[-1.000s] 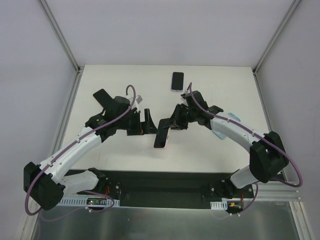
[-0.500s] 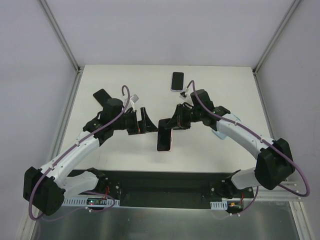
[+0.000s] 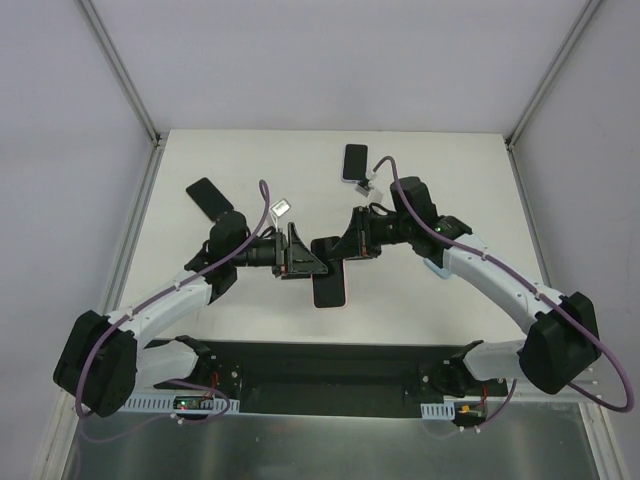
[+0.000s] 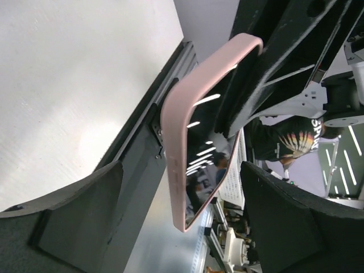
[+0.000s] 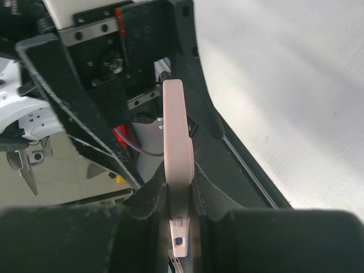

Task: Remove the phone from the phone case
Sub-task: Adjust the phone.

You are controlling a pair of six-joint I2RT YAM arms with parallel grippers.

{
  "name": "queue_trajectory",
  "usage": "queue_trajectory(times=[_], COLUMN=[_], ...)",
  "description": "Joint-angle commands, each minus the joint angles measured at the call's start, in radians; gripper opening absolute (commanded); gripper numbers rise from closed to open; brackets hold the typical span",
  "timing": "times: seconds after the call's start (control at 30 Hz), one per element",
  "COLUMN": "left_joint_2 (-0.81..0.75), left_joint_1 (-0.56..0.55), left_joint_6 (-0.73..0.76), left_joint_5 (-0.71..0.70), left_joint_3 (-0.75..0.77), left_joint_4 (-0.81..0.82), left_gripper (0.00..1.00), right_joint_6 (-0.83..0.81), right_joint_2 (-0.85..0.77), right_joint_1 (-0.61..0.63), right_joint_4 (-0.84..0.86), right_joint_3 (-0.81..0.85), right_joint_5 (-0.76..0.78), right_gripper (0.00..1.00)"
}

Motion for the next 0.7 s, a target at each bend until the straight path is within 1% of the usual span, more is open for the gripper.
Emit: queue_trajectory(times=[0.0,0.03,0.1,0.23,0.27,0.33,0.37,0.47,0.5,0.57,0.67], left_joint_2=[0.027,0.035,0.053,0.061,0.061,0.059,0.058,0.061,0.064,0.067,0.075], left_joint_1=[0.015,0.014,0.015,0.015,0.015,0.017,0.017,0.02,0.02,0.023,0.027], left_joint_6=[-0.203,-0.244,-0.274,-0.317,-0.321,-0.329,-0.33,-0.346,-0.352,-0.375,-0.416], left_joint_5=[0.097,0.102,0.109,0.109,0.111,0.111,0.112,0.122,0.123,0.131,0.134], left_joint_3=[-0.075,-0.082,-0.089,-0.089,-0.085,-0.08,-0.077,-0.077,-0.079,-0.086,-0.099], left_joint_4=[0.438,0.474,0.552,0.629,0.637,0.654,0.658,0.689,0.7,0.744,0.81], left_gripper=[0.81,0.79,0.77,0.68,0.64,0.59,0.53,0.47,0.43,0.4,0.38], right_joint_6=[0.017,0.02,0.028,0.032,0.034,0.039,0.039,0.045,0.048,0.057,0.066], right_joint_2=[-0.043,-0.04,-0.034,-0.02,-0.016,-0.01,-0.004,0.006,0.01,0.021,0.041], right_joint_1=[-0.004,-0.004,-0.006,-0.004,-0.004,-0.006,-0.006,-0.007,-0.007,-0.01,-0.013], right_joint_4=[0.13,0.138,0.152,0.158,0.158,0.156,0.159,0.167,0.172,0.185,0.201], right_joint_3=[0.002,0.002,0.002,0.006,0.006,0.006,0.006,0.008,0.008,0.009,0.014], right_joint_5=[-0.112,-0.12,-0.13,-0.138,-0.14,-0.141,-0.143,-0.146,-0.147,-0.155,-0.17], right_gripper=[0.02,0.01,0.01,0.01,0.01,0.01,0.01,0.02,0.01,0.01,0.02])
